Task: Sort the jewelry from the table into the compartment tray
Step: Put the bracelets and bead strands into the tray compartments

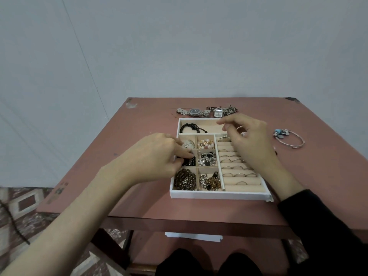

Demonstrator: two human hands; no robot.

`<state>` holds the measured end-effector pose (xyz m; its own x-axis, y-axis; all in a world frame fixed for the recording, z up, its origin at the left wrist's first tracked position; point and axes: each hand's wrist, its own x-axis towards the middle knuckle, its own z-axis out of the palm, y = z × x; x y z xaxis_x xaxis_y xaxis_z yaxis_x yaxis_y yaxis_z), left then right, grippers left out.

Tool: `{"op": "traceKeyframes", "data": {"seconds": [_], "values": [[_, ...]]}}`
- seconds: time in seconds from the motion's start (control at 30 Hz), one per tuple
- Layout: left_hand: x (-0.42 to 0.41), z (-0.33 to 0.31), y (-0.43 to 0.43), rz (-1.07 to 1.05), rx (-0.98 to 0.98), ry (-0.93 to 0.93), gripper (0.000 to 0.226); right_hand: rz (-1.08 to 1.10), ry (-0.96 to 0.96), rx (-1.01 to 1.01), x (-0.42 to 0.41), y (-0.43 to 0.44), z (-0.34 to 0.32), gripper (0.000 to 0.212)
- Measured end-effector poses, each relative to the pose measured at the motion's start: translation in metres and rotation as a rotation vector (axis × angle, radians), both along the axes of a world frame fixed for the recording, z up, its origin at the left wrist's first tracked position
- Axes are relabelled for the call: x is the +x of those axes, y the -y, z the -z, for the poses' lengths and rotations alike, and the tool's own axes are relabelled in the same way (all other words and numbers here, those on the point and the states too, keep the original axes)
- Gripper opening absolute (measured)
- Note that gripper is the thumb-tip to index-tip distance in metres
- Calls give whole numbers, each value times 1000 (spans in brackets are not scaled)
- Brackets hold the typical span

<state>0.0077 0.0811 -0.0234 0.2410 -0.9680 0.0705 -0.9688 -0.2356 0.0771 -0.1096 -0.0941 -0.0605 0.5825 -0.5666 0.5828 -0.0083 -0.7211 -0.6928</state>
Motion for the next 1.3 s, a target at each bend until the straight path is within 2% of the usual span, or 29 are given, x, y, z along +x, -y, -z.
{"op": "traceKeyframes", "data": {"seconds": [0.1, 0.3, 0.4, 0.5, 0.6, 0.73, 0.87, 0.93, 1.03, 1.17, 1.3], "values": [[1, -5, 6, -34, -44, -161, 39, 9, -13, 54, -2, 4, -1, 25], [-20, -11, 56, 27, -175, -285, 28, 65, -72, 57, -34, 37, -15, 26], [-39, -12, 87, 73, -207, -309, 26, 189, -224, 15, -57, 64, -22, 24], [-56, -9, 112, 94, -242, -274, 23, 283, -474, -57, -80, 87, -23, 16], [-68, -1, 132, 102, -210, -161, 21, 279, -642, -150, -95, 95, -16, 15], [-81, 12, 148, 112, -117, -43, 35, 308, -729, -204, -99, 96, -7, 14], [-84, 23, 160, 115, -87, -28, 30, 332, -787, -293, -94, 96, -7, 10], [-83, 25, 163, 121, -79, -29, 24, 358, -766, -327, -93, 95, -6, 13], [-81, 24, 165, 127, -148, -68, 18, 441, -604, -300, -94, 99, -4, 14], [-78, 15, 160, 76, -364, -373, 17, 533, -296, -207, -92, 103, -5, 12], [-76, -4, 151, 43, -562, -599, 9, 496, -53, -77, -85, 95, -10, 10]]}}
